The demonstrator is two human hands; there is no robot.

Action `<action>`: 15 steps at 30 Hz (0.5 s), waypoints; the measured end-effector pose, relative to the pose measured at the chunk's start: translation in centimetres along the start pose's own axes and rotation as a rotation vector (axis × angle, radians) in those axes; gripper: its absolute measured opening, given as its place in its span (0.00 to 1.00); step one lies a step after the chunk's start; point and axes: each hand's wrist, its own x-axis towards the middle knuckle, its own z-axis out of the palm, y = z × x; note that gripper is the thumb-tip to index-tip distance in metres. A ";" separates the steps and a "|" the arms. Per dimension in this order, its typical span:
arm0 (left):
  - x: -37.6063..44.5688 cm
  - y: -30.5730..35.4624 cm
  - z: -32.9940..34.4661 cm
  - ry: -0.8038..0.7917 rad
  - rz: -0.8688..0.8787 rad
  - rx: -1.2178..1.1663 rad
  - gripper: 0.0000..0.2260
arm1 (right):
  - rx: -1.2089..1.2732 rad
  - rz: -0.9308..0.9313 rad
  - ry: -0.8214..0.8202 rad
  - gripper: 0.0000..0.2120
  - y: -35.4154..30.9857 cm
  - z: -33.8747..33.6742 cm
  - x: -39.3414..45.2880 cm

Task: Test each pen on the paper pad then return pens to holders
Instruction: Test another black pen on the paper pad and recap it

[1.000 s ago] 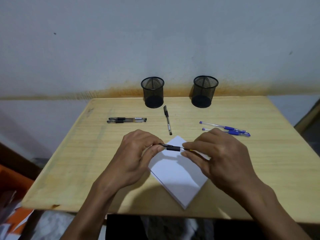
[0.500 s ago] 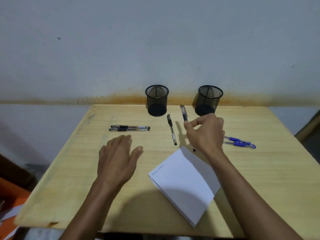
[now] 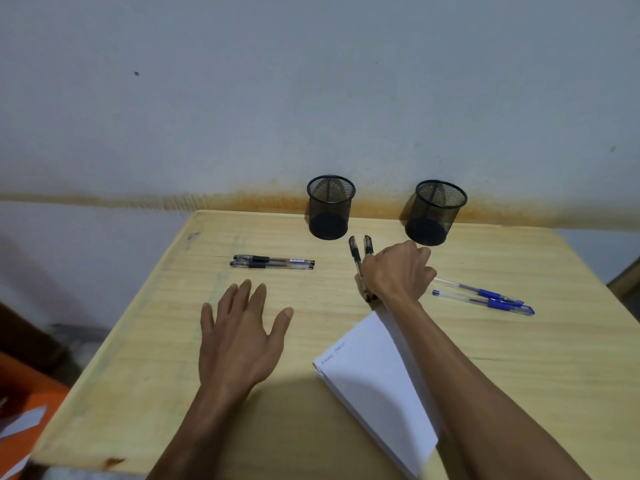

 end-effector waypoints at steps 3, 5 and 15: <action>0.0 0.0 0.0 0.000 -0.002 -0.001 0.32 | -0.030 -0.010 0.012 0.12 0.3 0.3 0.2; 0.0 -0.1 0.0 0.002 -0.002 0.002 0.32 | -0.041 -0.012 0.019 0.14 0.4 0.4 0.2; 0.0 -0.1 0.0 0.009 -0.005 -0.007 0.32 | 0.062 -0.614 -0.054 0.11 -2.2 0.8 -2.5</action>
